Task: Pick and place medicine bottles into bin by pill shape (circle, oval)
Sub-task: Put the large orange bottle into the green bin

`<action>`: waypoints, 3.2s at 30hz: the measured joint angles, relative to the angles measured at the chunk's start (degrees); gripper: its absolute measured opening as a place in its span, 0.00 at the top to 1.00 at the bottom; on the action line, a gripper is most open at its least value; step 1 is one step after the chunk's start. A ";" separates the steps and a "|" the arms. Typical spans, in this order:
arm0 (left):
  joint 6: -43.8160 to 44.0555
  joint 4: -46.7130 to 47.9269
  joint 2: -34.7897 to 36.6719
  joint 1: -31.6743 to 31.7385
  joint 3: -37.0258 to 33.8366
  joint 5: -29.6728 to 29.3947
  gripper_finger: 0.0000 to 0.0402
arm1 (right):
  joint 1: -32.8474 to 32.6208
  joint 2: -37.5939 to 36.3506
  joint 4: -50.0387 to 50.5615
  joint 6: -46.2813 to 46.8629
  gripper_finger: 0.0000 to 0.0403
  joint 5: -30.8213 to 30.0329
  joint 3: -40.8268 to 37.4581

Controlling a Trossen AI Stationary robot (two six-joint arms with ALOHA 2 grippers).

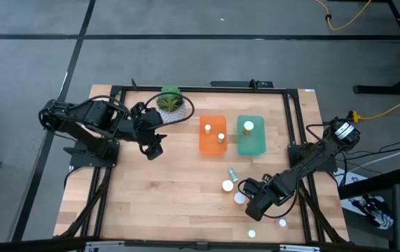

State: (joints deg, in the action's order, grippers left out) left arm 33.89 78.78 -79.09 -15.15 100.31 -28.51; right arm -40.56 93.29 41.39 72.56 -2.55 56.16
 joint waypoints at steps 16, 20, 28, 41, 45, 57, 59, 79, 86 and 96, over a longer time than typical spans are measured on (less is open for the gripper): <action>0.00 0.00 0.00 0.01 0.00 0.02 0.53 | 0.00 -7.19 6.36 9.89 0.49 -0.85 0.00; 0.01 0.00 0.00 0.01 0.00 0.02 0.53 | 0.00 -10.37 7.78 11.23 0.50 -0.87 -0.02; 0.02 0.00 0.00 -0.01 0.00 0.02 0.53 | 0.00 -18.14 7.83 11.20 0.50 -5.22 -0.02; 0.00 0.00 0.00 0.00 0.00 0.01 0.53 | 3.38 -30.19 11.49 10.99 0.49 -15.89 -0.02; -0.01 0.01 0.00 0.01 0.00 0.02 0.53 | 6.29 -31.65 12.13 8.22 0.49 -16.03 -0.02; -0.04 0.00 0.00 -0.01 0.00 0.02 0.53 | 15.86 -32.00 19.04 3.60 0.49 -15.96 -0.02; -0.04 0.02 0.00 0.01 0.00 0.02 0.53 | 17.75 -32.00 21.15 3.62 0.49 -15.93 -0.04; -0.02 0.01 0.00 0.01 0.00 -0.81 0.53 | 43.32 -22.49 21.74 -16.45 0.49 -10.25 -0.04; -0.02 0.00 0.00 0.01 0.00 -0.85 0.53 | 45.67 -15.26 14.88 -22.08 0.49 -7.87 -0.04; -0.02 0.00 0.00 0.01 0.00 -0.85 0.53 | 46.07 -6.45 11.81 -24.95 0.49 -7.78 -0.04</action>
State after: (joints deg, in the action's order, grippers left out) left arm 33.87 78.79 -79.09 -15.14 100.31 -29.36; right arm 5.52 86.85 53.20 47.61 -10.32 56.12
